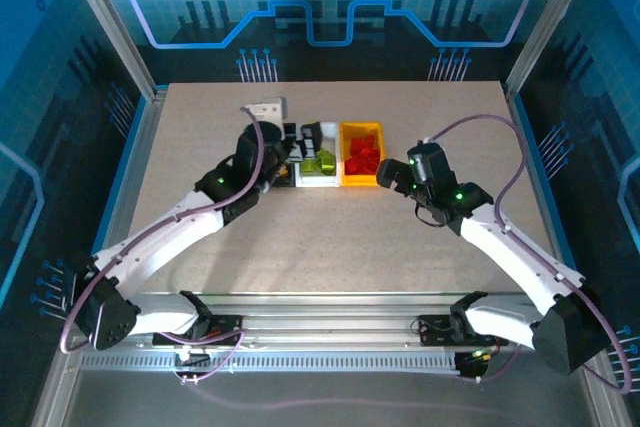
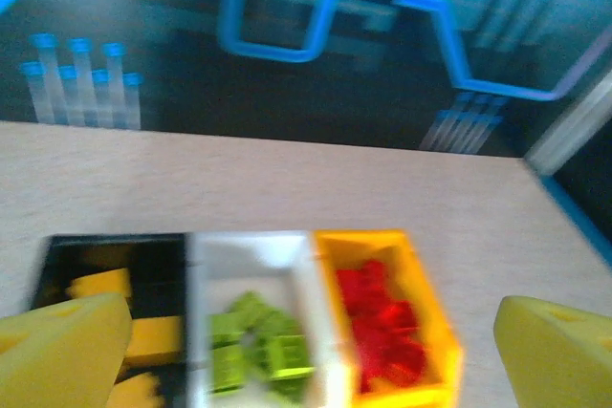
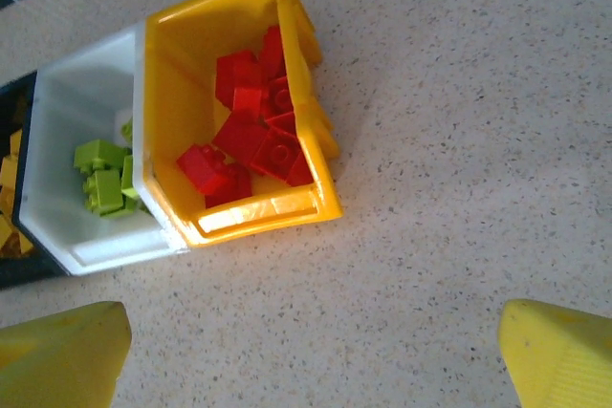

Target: Sort the legos into containers by color

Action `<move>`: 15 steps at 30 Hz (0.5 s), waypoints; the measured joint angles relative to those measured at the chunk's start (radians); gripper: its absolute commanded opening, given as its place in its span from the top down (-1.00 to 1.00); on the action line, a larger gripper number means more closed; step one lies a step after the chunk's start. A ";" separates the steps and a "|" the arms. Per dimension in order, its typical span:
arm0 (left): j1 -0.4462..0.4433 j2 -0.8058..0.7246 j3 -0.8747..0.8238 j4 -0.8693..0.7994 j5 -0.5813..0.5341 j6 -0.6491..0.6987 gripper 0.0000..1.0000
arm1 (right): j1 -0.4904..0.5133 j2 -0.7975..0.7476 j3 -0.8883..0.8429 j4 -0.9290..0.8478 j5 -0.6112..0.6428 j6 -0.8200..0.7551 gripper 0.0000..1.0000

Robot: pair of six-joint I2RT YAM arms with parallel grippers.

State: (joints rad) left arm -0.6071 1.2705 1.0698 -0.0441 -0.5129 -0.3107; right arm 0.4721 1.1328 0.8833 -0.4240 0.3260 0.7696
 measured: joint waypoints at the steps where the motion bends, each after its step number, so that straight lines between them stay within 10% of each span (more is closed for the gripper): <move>1: 0.034 -0.010 -0.027 -0.002 -0.009 0.009 -0.98 | 0.000 -0.007 -0.012 0.006 0.012 0.010 -1.00; 8: 0.419 -0.022 -0.175 0.038 -0.074 0.057 -0.98 | 0.000 -0.011 -0.036 0.017 0.078 0.042 -1.00; 15: 0.509 0.159 -0.344 0.270 -0.086 0.219 -0.98 | -0.002 0.008 -0.053 0.063 0.133 0.015 -1.00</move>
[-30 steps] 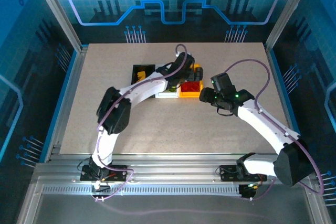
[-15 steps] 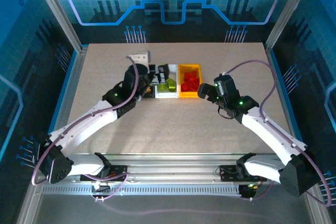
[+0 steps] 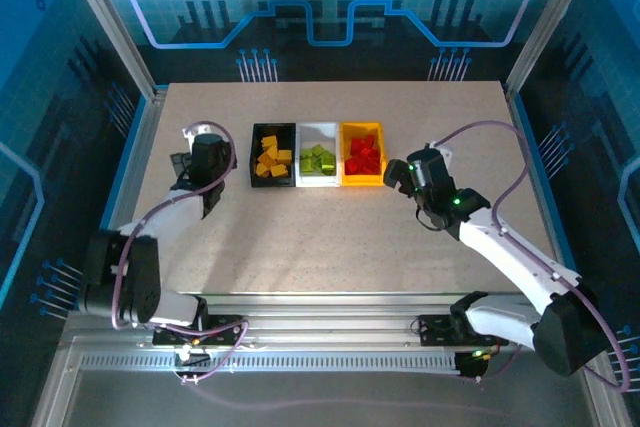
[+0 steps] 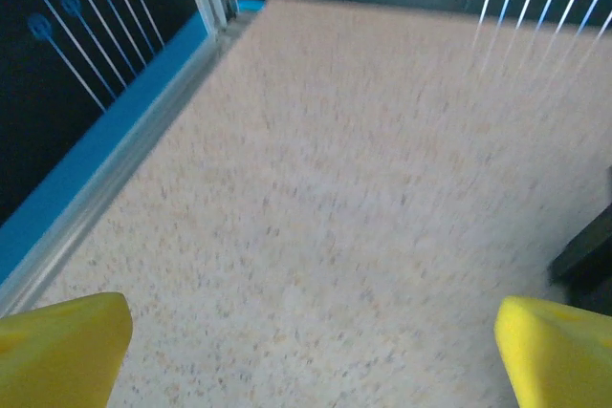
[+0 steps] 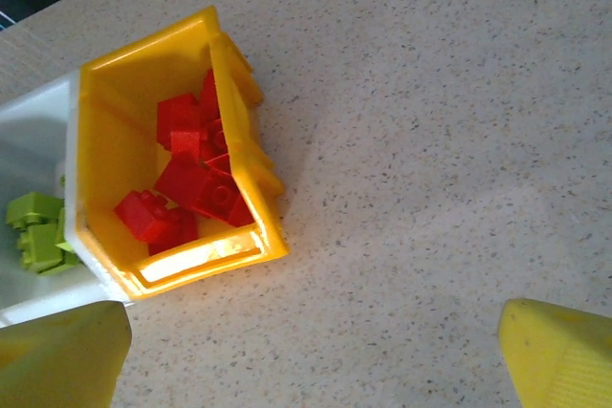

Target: Sort the legos into containers by color

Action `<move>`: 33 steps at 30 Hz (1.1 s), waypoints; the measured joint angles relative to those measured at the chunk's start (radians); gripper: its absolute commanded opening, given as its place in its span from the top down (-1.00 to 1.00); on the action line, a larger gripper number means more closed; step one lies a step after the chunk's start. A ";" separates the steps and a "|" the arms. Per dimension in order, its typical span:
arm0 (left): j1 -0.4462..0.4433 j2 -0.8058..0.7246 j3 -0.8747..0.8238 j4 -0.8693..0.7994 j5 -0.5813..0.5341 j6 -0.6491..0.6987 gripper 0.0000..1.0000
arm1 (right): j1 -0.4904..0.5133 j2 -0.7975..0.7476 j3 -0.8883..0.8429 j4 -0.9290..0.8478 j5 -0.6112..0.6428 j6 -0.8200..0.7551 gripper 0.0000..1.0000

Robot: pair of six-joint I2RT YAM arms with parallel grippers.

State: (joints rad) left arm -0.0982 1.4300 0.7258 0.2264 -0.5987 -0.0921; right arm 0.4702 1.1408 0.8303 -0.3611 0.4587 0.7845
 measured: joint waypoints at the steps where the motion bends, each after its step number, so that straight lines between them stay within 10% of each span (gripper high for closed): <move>1: 0.005 0.016 -0.024 0.018 0.010 0.018 -0.98 | 0.000 0.004 0.000 0.002 0.005 -0.002 -1.00; 14: 0.028 0.055 -0.021 0.103 0.138 0.058 -0.98 | -0.014 0.027 0.000 0.003 0.010 -0.007 -1.00; 33: 0.054 0.133 -0.368 0.682 0.331 0.069 -0.98 | -0.112 0.043 -0.062 0.104 0.043 -0.109 -1.00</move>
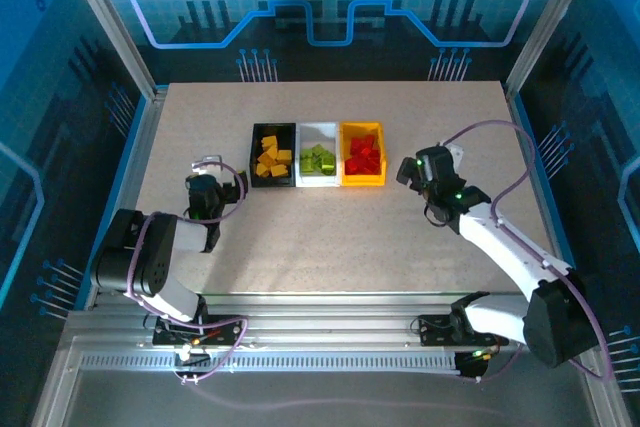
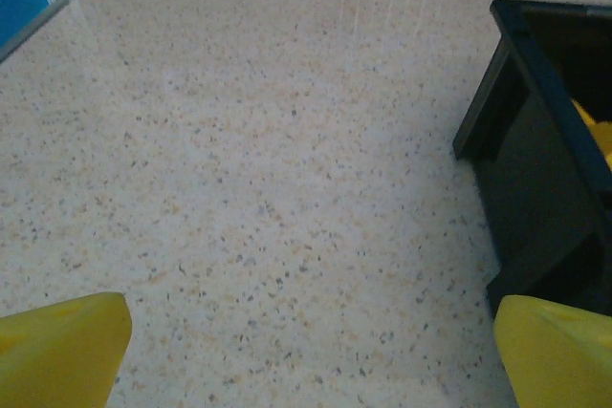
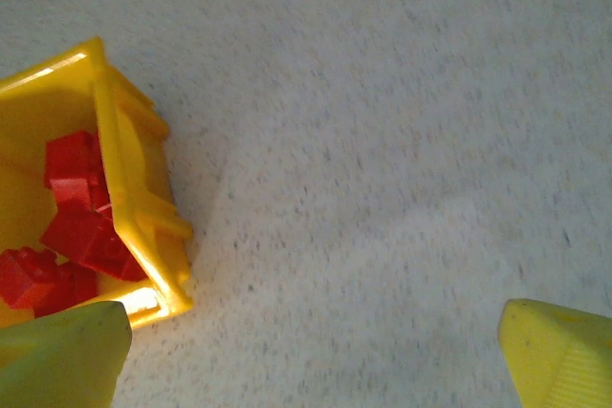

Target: Sort the legos into containers by color

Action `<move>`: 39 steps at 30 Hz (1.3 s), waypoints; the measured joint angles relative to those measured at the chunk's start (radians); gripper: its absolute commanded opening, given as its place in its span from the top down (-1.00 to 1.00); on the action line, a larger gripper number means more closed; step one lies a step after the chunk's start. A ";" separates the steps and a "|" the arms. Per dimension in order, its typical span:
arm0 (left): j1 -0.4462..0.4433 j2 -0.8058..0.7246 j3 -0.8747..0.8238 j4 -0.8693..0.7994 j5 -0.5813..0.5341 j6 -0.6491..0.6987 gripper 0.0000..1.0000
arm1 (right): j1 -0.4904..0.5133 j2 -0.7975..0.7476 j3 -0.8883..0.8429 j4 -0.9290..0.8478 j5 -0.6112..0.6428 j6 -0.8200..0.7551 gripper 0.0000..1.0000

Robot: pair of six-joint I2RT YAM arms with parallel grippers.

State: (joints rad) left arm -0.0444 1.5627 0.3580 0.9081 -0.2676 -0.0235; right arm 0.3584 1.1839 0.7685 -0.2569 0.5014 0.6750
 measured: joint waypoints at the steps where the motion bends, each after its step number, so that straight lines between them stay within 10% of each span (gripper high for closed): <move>1: 0.000 0.000 0.000 0.007 0.000 0.000 -0.98 | -0.001 -0.009 -0.034 0.054 0.004 -0.043 -1.00; 14: 0.002 0.000 0.000 0.018 0.000 0.000 -0.98 | -0.172 0.078 -0.308 0.610 0.041 -0.493 -1.00; 26: 0.002 0.000 0.000 0.018 0.002 0.000 -0.98 | -0.283 0.309 -0.356 0.925 -0.241 -0.603 -1.00; 39: 0.002 0.000 0.000 0.018 0.003 0.000 -0.98 | -0.280 0.315 -0.356 0.985 -0.283 -0.632 -1.00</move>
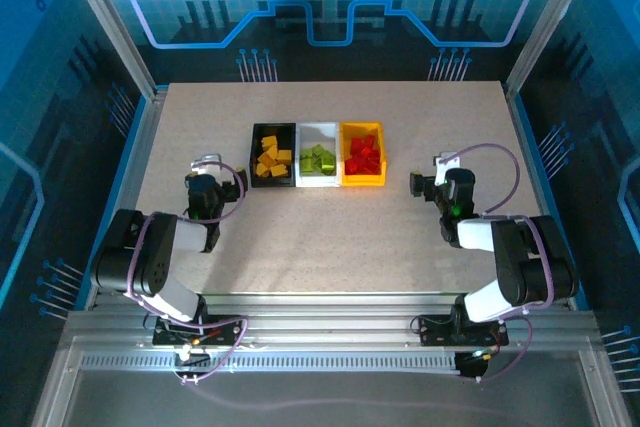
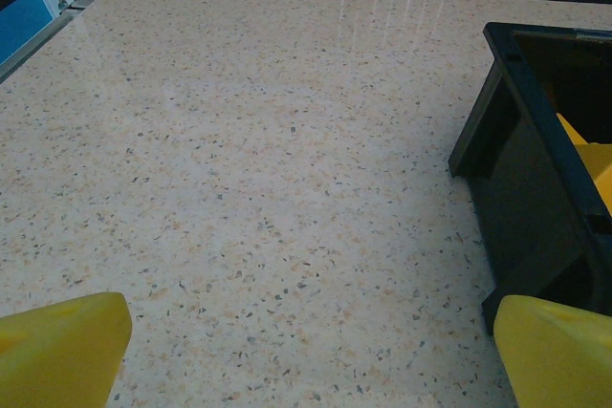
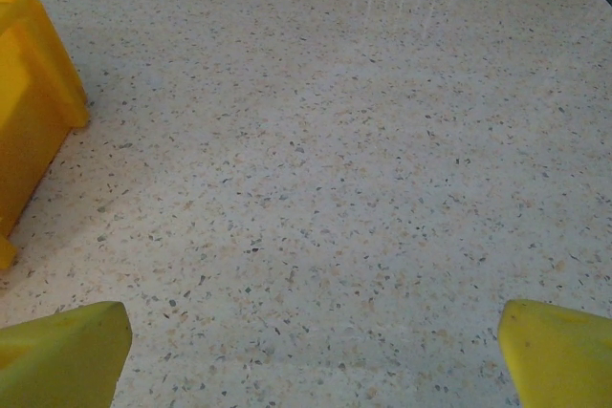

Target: Sort the legos into containers by color

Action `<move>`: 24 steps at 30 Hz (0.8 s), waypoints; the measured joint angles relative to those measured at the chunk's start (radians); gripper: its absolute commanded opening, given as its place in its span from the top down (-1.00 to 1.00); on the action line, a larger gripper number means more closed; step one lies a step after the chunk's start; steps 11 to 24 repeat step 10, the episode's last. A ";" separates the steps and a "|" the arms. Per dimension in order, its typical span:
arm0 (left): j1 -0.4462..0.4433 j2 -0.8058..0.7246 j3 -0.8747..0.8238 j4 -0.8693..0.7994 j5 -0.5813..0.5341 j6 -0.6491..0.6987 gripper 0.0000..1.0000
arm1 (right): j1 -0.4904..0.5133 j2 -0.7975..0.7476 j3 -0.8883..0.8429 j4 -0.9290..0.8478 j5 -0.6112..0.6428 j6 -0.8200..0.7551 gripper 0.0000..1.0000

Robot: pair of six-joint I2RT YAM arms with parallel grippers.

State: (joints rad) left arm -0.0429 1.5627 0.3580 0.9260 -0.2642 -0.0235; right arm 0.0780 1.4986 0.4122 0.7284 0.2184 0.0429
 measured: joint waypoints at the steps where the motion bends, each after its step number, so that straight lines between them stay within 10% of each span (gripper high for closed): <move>1: 0.000 0.000 0.000 0.000 0.000 0.000 -0.98 | 0.000 0.000 0.000 0.000 0.000 0.000 -1.00; 24: 0.000 0.000 0.000 0.000 0.000 0.000 -0.98 | 0.000 0.000 0.000 0.006 -0.003 0.000 -1.00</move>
